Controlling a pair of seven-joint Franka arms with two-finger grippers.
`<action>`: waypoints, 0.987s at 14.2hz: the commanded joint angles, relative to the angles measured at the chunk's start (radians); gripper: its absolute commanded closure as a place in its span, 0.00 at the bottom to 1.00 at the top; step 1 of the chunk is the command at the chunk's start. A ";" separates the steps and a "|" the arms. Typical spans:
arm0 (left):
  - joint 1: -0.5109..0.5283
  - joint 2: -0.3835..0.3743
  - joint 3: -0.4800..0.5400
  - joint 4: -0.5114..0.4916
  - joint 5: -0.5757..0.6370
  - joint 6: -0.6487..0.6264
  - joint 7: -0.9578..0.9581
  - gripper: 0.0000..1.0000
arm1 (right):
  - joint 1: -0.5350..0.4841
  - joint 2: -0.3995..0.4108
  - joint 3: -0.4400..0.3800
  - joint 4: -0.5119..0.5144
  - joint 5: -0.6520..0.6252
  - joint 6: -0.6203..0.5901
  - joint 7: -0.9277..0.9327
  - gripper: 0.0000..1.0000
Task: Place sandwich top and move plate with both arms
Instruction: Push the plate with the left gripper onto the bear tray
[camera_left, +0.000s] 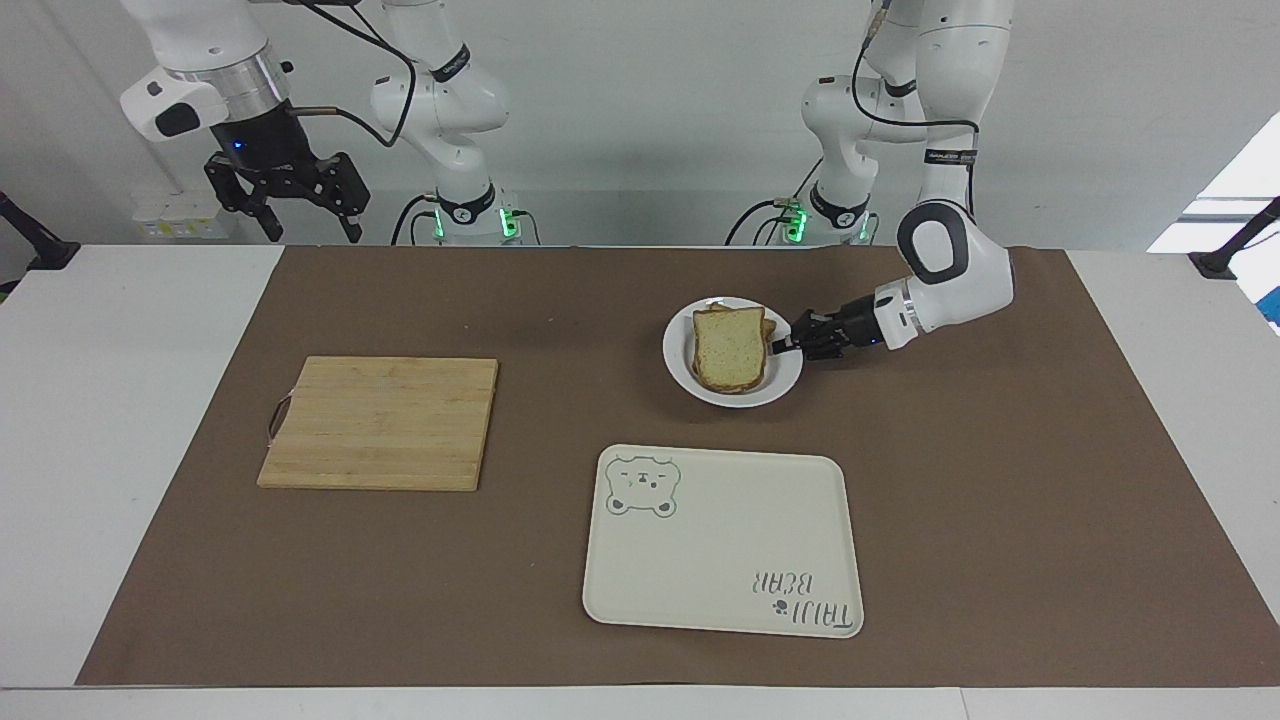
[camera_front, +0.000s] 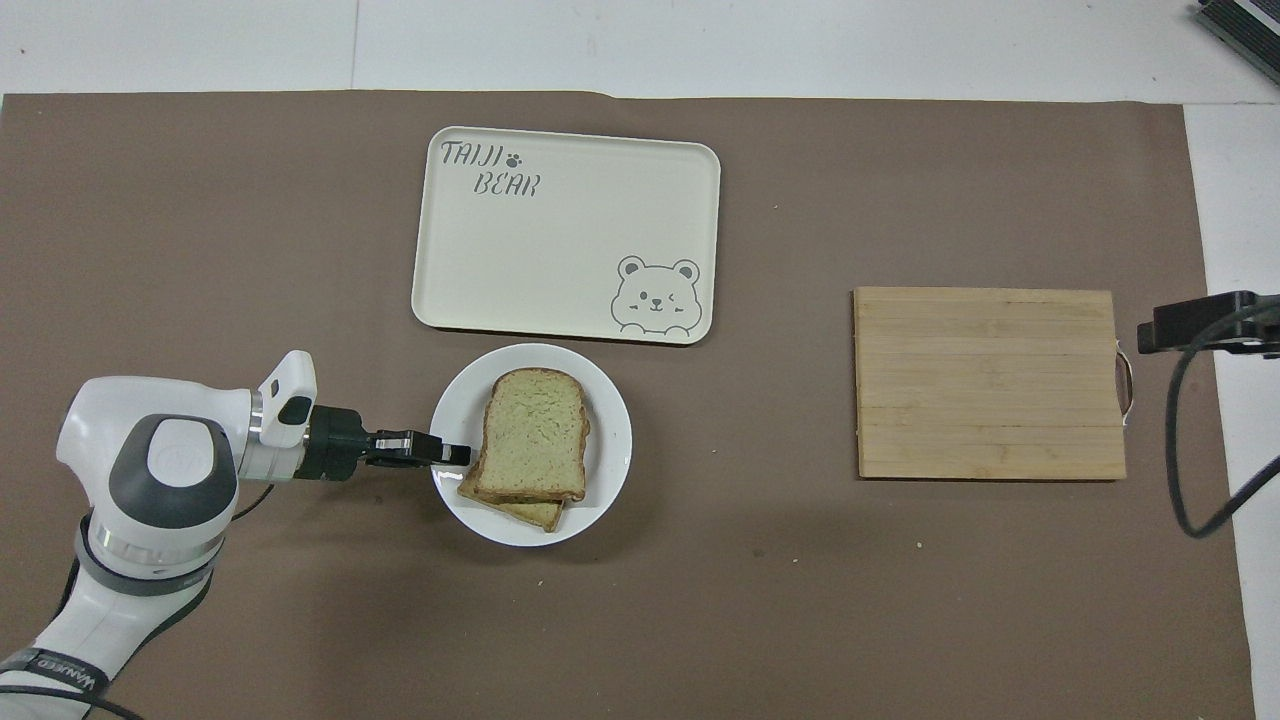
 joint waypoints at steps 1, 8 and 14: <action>0.013 0.107 -0.002 0.182 0.043 -0.067 -0.067 1.00 | -0.007 -0.020 0.001 -0.025 0.001 0.002 -0.018 0.00; 0.042 0.307 -0.007 0.475 0.059 -0.140 -0.146 1.00 | -0.007 -0.020 0.002 -0.025 0.001 0.002 -0.020 0.00; 0.032 0.442 -0.016 0.667 0.058 -0.139 -0.236 1.00 | -0.007 -0.020 0.002 -0.025 0.001 0.002 -0.018 0.00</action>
